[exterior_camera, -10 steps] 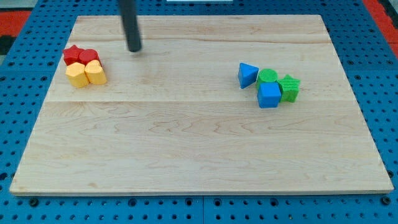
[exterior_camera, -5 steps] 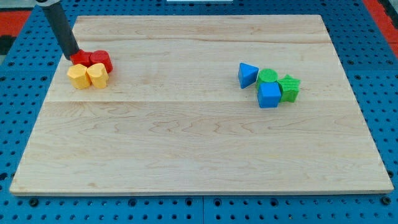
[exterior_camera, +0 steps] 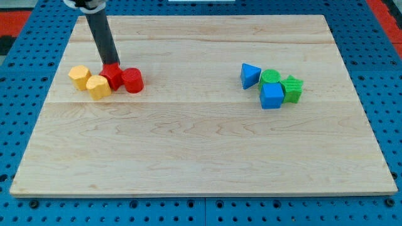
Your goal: Push the red star towards the bottom center
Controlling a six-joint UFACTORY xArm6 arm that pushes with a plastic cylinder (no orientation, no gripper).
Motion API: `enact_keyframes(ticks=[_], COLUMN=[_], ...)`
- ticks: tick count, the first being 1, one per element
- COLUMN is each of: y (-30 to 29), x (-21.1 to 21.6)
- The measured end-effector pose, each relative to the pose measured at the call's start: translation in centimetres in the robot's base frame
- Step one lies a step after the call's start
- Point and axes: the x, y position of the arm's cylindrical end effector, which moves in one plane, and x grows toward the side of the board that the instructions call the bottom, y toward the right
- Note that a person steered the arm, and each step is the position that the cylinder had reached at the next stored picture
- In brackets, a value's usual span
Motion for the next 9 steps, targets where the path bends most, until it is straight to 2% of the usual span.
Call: enact_keyframes(ticks=[4,5,6,8,9], y=[0.7,-0.5,-4.1,2.5,3.8], x=[11.8,13.9,15.3,16.5,16.3])
